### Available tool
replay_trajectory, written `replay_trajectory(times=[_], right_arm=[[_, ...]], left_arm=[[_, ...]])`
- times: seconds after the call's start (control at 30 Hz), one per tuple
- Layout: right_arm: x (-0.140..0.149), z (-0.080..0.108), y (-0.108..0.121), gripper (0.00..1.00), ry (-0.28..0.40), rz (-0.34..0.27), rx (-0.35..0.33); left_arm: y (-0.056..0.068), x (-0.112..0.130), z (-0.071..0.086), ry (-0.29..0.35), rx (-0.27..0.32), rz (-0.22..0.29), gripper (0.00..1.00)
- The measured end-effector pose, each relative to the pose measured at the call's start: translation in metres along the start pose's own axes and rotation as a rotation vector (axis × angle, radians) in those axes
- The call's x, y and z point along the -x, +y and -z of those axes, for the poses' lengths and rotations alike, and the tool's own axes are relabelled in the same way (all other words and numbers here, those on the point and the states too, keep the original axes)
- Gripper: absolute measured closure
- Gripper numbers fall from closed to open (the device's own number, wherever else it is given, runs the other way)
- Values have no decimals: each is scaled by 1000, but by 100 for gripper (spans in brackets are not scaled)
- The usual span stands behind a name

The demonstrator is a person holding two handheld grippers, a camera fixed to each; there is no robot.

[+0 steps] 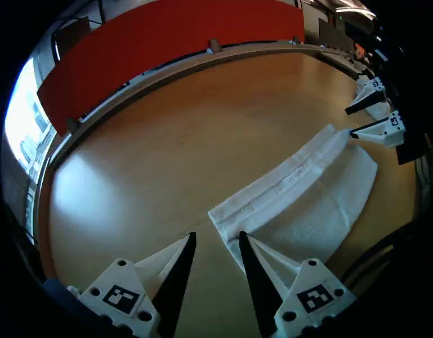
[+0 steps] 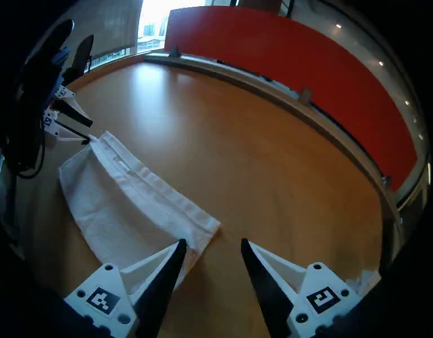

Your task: Fold towel

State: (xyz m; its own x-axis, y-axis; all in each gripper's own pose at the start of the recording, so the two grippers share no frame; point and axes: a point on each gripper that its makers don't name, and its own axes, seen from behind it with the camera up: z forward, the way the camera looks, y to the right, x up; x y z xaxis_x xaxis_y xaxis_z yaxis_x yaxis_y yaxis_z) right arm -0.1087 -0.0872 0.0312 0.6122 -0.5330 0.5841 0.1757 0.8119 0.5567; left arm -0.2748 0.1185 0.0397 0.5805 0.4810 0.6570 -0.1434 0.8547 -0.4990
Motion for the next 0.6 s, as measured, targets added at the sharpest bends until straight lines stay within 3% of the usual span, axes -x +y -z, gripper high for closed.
replay_trajectory(times=[0.13,0.23,0.3,0.6], right_arm=[[-1,2,5,20,2,0,17],[-1,3,7,6,4,-4,21],[-1,5,7,1,6,-8,21],[2,12,3,0,15,-25,11]], left_arm=[[-5,-2,3,4,-12,15,40],[-8,-1,5,4,-18,28,29],[-10,0,7,3,-19,39,2],[-11,2,14,9,-11,97,0]])
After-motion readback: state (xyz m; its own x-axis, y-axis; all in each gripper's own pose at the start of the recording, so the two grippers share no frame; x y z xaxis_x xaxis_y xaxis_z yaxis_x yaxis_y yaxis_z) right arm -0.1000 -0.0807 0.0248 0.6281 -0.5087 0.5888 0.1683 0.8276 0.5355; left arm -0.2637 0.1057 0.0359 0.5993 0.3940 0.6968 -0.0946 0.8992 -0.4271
